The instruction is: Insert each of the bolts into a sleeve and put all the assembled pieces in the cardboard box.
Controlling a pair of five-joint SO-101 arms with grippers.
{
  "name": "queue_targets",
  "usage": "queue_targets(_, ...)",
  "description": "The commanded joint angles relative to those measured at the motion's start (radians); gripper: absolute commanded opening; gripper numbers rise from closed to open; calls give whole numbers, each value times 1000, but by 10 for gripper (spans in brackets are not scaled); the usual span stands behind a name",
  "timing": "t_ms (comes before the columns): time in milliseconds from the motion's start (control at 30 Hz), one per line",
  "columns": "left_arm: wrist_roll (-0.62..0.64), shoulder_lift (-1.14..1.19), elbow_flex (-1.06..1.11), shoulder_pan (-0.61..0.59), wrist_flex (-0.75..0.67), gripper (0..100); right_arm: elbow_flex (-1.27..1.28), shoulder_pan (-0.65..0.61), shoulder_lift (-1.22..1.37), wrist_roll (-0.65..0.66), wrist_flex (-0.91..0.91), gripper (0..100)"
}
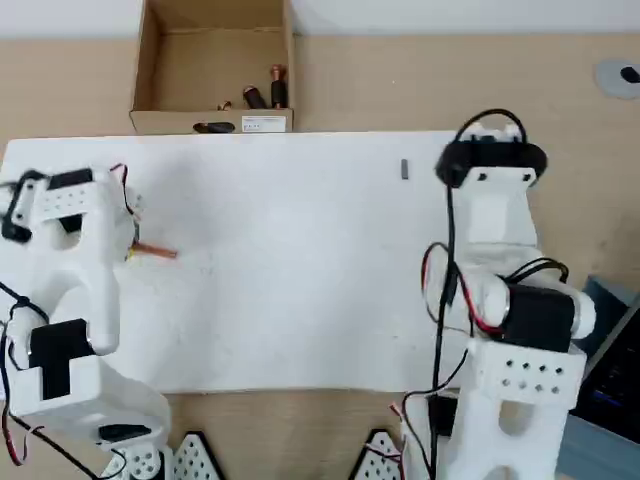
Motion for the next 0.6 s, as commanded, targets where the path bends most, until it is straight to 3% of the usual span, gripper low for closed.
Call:
queue_targets(0,-100,-18,-199,14,133,1,-102,-44,-30,3,38,9)
queue_targets(267,-293,-90,-554,121,443,1,-153,-41,-54,8,98,9)
queue_targets(433,-390,-288,-578,216,459,1,-145,-42,-159,9,95,9)
queue_targets(567,-402,-432,-453,285,442,1,-125,-39,-225,5,61,9)
